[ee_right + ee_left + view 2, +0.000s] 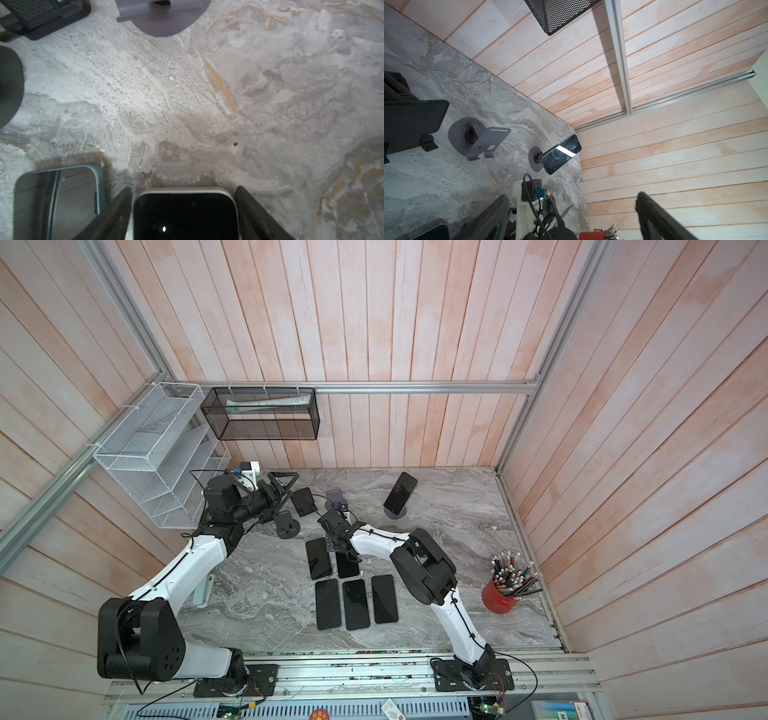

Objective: Remove the phone from the phone stand
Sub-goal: Place the phone at the center of the table.

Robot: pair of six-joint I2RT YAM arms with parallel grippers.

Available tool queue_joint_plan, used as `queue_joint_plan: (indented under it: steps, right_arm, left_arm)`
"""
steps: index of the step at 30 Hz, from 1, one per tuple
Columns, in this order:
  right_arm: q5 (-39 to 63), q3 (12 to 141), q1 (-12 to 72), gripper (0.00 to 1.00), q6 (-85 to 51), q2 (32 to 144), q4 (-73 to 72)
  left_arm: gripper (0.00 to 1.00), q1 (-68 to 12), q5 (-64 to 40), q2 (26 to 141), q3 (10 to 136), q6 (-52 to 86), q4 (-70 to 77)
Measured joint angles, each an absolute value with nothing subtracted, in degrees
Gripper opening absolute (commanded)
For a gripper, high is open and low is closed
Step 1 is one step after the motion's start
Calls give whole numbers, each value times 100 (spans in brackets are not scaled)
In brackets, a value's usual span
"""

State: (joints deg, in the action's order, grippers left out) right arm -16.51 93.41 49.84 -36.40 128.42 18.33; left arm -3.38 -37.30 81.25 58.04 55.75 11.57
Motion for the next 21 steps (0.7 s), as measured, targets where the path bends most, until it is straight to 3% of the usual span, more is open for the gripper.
queue_joint_plan:
  steps: [11,16,21]
  right_arm:
    - [-1605,9115,5087,90,-3282,12149,1949]
    - [-1894,8888,5205,90,-2886,10940,1900]
    - [-2338,6925,5168,95,-2578,9004,1240]
  left_arm:
    - [96,-416,-3723,8121,5804,5544,1157]
    - [96,-805,-3566,7964,5806,5212,956]
    - [97,-1203,-3448,7804,5867,4915,834]
